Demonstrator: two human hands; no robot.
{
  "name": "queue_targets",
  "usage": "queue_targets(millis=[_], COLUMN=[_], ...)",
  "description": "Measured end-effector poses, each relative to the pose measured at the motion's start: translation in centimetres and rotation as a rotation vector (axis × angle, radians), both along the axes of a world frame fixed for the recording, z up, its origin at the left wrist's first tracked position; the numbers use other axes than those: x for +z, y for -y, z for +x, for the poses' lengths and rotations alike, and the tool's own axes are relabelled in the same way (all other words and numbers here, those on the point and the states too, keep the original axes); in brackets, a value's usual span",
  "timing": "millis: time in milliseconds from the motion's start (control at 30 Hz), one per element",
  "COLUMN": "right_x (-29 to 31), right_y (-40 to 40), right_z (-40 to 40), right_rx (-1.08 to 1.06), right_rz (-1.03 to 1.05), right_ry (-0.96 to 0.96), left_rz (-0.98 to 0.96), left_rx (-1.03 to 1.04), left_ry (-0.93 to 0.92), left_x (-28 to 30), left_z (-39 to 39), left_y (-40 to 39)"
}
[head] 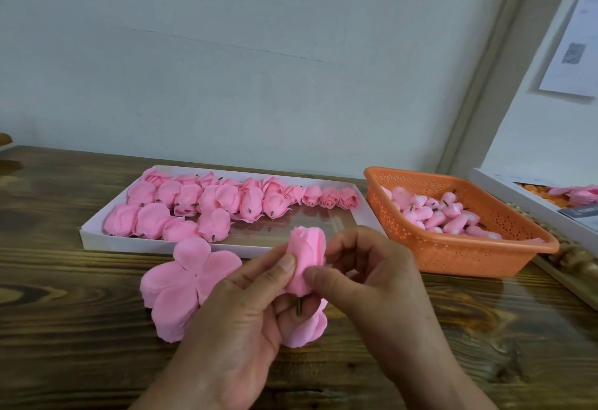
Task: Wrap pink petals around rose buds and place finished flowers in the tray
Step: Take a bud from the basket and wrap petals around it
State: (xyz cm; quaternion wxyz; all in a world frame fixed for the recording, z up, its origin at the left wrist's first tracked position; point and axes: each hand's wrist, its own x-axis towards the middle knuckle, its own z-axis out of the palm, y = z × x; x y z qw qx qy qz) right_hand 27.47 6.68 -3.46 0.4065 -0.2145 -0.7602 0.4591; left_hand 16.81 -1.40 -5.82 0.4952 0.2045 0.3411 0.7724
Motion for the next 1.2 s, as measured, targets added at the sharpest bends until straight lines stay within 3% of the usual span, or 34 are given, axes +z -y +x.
queue_targets(millis=[533,900,1200], right_x=[-0.1,-0.4,-0.1], right_y=[0.5,1.2,1.2], right_z=[-0.1,-0.7,-0.8], right_rx=[-0.042,-0.052,-0.029], right_rz=[0.051,0.062,-0.031], right_ry=[-0.034,-0.066,-0.131], left_rz=[0.005,-0.041,-0.015], left_rx=[0.053,0.348,0.315], left_ry=[-0.123,-0.325,-0.352], left_x=[0.3,0.2,0.3], left_z=[-0.3,0.5,0.7], left_y=[0.1,-0.3,-0.1])
